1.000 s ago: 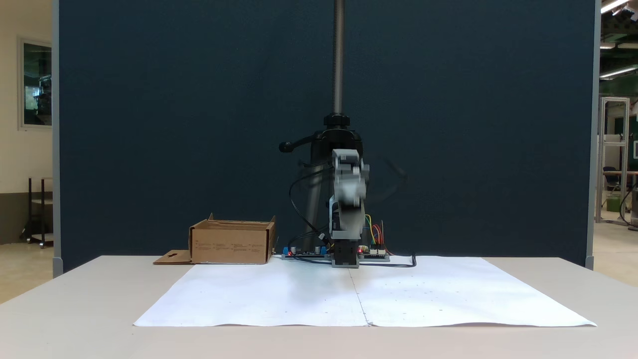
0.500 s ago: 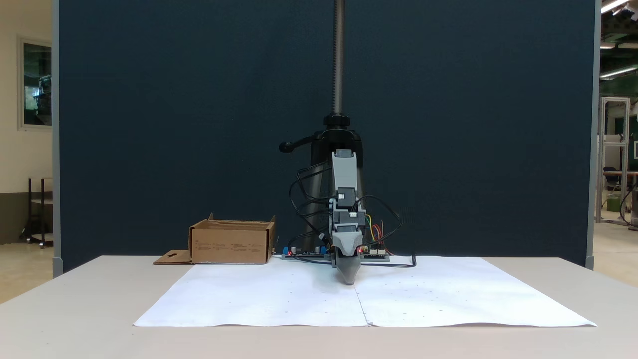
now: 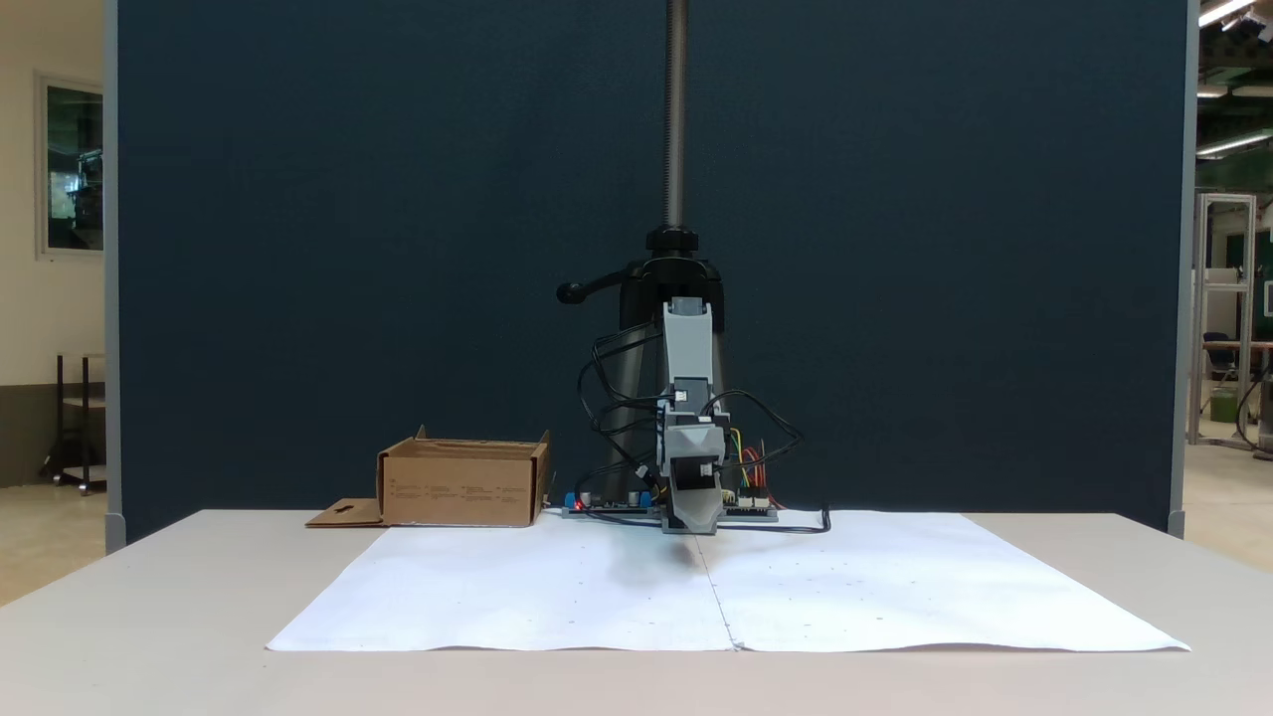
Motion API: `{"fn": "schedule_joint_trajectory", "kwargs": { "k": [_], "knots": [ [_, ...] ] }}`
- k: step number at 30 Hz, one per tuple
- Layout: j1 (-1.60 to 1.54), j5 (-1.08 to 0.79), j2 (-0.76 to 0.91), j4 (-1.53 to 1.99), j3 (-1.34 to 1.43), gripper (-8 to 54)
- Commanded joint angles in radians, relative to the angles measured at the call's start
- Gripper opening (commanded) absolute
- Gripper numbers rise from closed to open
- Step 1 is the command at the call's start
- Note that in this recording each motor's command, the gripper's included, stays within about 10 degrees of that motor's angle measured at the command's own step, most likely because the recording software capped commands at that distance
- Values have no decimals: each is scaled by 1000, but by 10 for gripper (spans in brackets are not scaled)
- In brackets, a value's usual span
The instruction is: Grasp a green dice and put it in the bin.
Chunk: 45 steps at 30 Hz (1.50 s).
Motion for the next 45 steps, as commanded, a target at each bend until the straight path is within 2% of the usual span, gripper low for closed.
{"fn": "schedule_joint_trajectory", "kwargs": {
  "k": [1, 25, 45],
  "knots": [
    [17, -72, 107, -173, 78, 454],
    [28, -75, 103, -550, 78, 446],
    [25, -75, 103, -617, 78, 449]
  ]
}}
